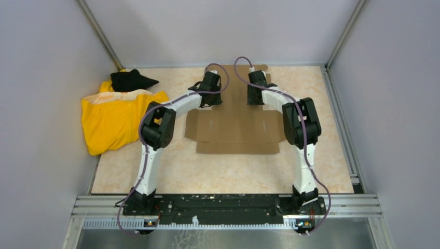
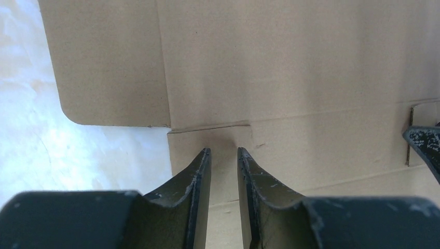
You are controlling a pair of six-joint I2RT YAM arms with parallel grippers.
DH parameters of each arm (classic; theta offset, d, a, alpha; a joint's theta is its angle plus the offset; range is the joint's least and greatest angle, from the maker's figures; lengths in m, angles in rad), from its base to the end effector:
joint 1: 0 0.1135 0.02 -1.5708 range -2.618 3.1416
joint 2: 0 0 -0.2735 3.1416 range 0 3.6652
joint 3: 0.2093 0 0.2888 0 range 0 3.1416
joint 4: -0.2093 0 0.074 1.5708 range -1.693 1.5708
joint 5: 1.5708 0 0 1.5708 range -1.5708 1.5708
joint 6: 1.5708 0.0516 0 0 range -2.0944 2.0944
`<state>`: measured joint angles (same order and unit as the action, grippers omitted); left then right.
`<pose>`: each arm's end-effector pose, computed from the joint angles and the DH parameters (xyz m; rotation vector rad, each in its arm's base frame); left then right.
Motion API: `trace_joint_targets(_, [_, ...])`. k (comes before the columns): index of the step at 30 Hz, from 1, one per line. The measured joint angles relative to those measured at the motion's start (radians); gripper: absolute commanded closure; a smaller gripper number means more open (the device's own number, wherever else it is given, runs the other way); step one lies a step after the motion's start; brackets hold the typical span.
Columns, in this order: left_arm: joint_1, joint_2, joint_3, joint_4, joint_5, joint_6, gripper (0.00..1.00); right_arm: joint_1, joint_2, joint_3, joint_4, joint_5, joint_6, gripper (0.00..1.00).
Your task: Fold the paper box
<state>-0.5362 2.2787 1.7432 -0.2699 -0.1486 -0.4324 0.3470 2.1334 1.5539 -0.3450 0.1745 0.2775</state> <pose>0.4836 -0.2785 0.1386 0.0523 2.3835 -0.2896 0.4829 0.1651 0.1407 -0.0135 2.4760 0.0486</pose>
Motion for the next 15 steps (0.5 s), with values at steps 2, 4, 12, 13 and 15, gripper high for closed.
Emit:
trace_joint_targets(2, [0.016, 0.017, 0.027, -0.002, 0.014, 0.008, 0.68, 0.000, 0.020, 0.032, -0.009, -0.012, 0.006, 0.62])
trace_joint_targets(4, [0.028, 0.035, 0.057, -0.004, 0.026, 0.016, 0.68, 0.000, 0.042, 0.067, -0.017, -0.022, 0.008, 0.61])
trace_joint_targets(12, [0.039, 0.030, 0.040, 0.024, 0.054, 0.026, 0.63, -0.003, 0.059, 0.095, -0.015, -0.048, 0.003, 0.58])
trace_joint_targets(13, [0.039, 0.022, 0.027, 0.029, 0.055, 0.026, 0.62, -0.003, 0.055, 0.090, -0.010, -0.053, 0.002, 0.58])
trace_joint_targets(15, [0.039, -0.001, -0.001, 0.026, 0.056, 0.027, 0.58, -0.003, 0.033, 0.057, 0.007, -0.077, 0.002, 0.57])
